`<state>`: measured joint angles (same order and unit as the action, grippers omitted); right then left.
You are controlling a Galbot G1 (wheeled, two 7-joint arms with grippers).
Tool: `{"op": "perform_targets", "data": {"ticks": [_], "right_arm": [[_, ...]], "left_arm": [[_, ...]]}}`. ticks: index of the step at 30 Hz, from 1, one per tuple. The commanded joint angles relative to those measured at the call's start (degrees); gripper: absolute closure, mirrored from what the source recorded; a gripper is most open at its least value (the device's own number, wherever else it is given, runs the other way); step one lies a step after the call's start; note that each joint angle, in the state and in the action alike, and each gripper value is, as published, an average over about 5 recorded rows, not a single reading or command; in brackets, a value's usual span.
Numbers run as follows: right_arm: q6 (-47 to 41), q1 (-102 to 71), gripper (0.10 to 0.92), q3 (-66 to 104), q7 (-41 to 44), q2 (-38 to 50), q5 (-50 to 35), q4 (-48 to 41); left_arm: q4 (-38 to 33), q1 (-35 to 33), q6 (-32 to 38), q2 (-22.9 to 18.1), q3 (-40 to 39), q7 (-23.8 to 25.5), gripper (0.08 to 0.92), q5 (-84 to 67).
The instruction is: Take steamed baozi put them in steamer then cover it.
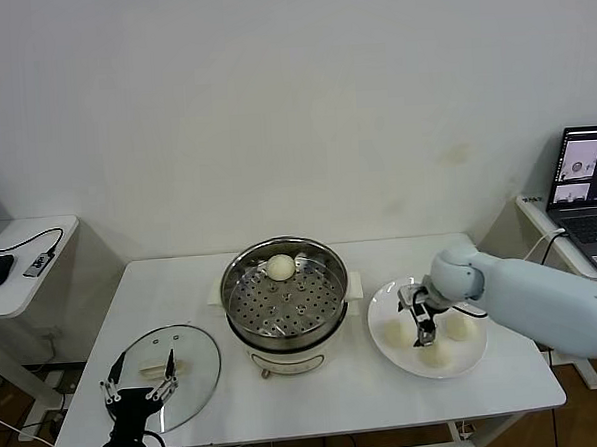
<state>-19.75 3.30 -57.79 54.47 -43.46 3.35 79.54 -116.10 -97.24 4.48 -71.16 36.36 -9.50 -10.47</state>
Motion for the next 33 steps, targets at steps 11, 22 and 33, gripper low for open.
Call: {"op": "perform_targets", "data": {"ticks": [11,22,33], "right_arm": [[0.4,-3.9,0.246,3.5,-0.1,-3.6,2.6,-5.4],[-0.2,-3.8,0.421,3.7,0.8,-3.3,2.0,-4.9],[-1.5,5.6,0.448,1.5,2.5,2.8,-4.2,1.0]], "left_arm": [[0.6,0.4,0.1,-0.1,0.2,-0.1,0.177,0.1],[0.3,0.1,0.2,-0.1,0.3,-0.1,0.177,0.2],[-0.2,0.0,0.1,0.2,0.4,0.0,0.177,0.0]]}}
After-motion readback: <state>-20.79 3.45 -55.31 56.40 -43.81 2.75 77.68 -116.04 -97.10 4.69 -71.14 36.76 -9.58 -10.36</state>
